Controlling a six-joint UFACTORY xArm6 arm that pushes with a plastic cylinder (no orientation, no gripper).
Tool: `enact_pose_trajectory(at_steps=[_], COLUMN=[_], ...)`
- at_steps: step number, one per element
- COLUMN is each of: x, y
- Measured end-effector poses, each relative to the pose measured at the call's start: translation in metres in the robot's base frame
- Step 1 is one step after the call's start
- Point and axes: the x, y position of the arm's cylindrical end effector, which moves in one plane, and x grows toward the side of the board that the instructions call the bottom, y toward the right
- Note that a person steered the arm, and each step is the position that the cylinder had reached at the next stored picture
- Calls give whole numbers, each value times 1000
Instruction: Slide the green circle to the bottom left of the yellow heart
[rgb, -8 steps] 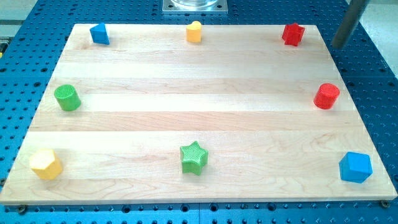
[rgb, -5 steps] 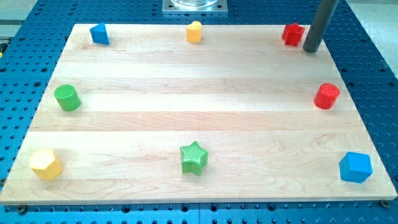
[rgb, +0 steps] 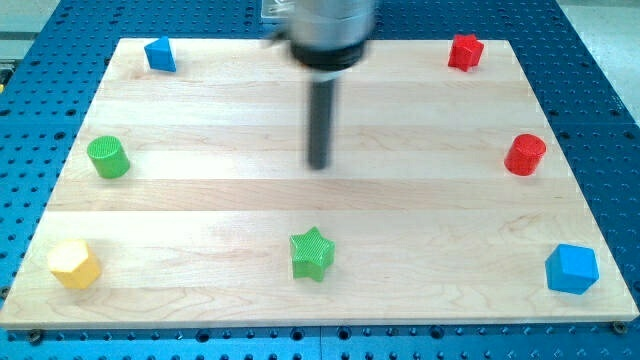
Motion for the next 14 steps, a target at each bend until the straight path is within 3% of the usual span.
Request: enact_pose_trajectory(at_steps=[1, 2, 3, 4, 5, 7, 9, 11, 12, 13, 14], x=[47, 51, 20, -26, -38, -4, 1, -72, -42, -57, -99], y=[-102, -201, -236, -197, -111, -118, -83, -15, 14, 28, 28])
